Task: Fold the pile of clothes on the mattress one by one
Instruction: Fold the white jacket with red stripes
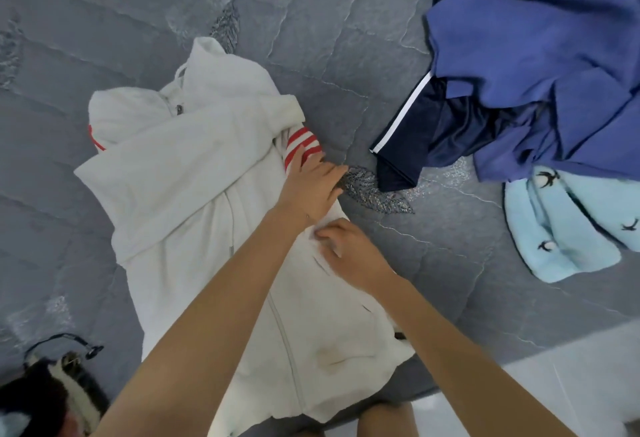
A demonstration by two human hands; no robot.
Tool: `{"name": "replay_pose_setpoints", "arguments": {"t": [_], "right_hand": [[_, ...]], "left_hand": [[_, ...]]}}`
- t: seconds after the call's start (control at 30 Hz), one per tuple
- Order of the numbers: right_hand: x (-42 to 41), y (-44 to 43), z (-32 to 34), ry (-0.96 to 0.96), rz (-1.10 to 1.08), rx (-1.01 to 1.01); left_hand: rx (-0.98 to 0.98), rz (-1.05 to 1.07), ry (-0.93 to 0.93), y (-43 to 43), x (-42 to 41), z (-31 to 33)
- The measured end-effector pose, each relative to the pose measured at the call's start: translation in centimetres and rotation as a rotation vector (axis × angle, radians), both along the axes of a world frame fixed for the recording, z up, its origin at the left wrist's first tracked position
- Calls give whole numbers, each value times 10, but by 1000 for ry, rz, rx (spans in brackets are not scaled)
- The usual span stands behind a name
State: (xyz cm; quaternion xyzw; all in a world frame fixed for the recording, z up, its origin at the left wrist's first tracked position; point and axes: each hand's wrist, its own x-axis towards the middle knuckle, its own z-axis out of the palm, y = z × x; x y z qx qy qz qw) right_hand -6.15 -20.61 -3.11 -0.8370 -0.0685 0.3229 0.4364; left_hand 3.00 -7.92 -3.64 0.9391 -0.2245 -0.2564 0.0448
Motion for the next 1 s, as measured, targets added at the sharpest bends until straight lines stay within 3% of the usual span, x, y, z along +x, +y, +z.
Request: {"name": "replay_pose_setpoints", "arguments": {"t": [0.1,0.2,0.27,0.33,0.43,0.53,0.6,0.7,0.83,0.9,1.0], "right_hand": [[11,-15,-3,68,-277,-10],[21,-26,-10,118,-345,-83],[28,-25,-17,134,-300,-101],[33,-19,-18,141,-236,-111],[37,-12,-13,225,-247,45],[37,-15,1,326,-366,193],[39,-19,11,349,-481,323],[53,-25,31,337,-611,336],[74,-57,51,383,-645,422],[83,-80,57,350,-662,422],[95,-110,66,170,-704,340]], "left_hand": [[195,-28,-63,9,2,5],[230,-41,-56,18,3,12],[137,-33,-47,24,2,17],[-77,40,-58,29,1,25],[-443,185,-100,33,0,39],[-633,302,-81,32,4,55],[-709,347,-75,26,12,65],[-793,489,-87,12,24,75],[-877,713,-65,-7,41,81],[-881,699,-5,-15,47,82],[-806,564,234,-30,56,81]]}}
